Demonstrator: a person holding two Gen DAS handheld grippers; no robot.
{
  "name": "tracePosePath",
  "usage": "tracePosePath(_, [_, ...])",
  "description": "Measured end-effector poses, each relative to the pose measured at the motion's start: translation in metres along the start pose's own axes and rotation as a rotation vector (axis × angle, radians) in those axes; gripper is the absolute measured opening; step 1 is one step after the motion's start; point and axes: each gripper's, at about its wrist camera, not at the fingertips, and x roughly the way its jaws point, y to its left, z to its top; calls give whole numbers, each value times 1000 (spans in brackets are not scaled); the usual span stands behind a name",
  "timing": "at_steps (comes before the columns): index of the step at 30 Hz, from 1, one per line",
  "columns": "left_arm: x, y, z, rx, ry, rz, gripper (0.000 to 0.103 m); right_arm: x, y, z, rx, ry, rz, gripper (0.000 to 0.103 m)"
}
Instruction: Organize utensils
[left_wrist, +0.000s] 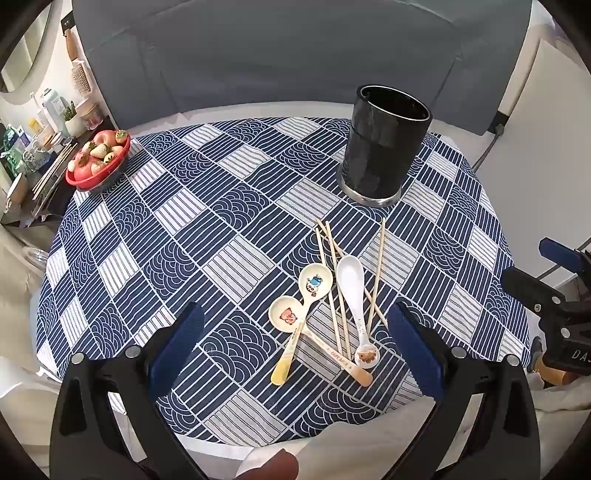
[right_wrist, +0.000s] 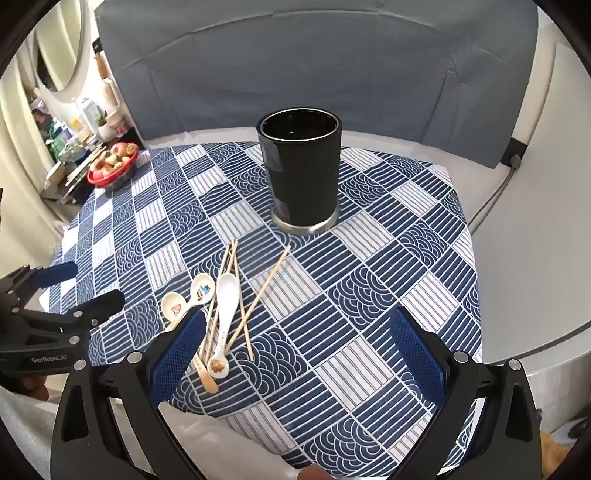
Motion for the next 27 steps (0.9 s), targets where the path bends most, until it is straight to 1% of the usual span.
tracePosePath(8, [-2, -4, -4, -9, -2, -5, 97, -1, 1, 1, -9, 11, 2, 95])
tracePosePath(9, [1, 1, -1, -4, 7, -10, 97, -4, 4, -3, -7, -8, -9, 95])
tracePosePath(16, [1, 0, -2, -8, 4, -8, 97, -3, 2, 2, -11, -9, -9, 95])
tracePosePath(27, [0, 0, -1, 1, 6, -9, 97, -1, 5, 1, -26, -2, -8, 95])
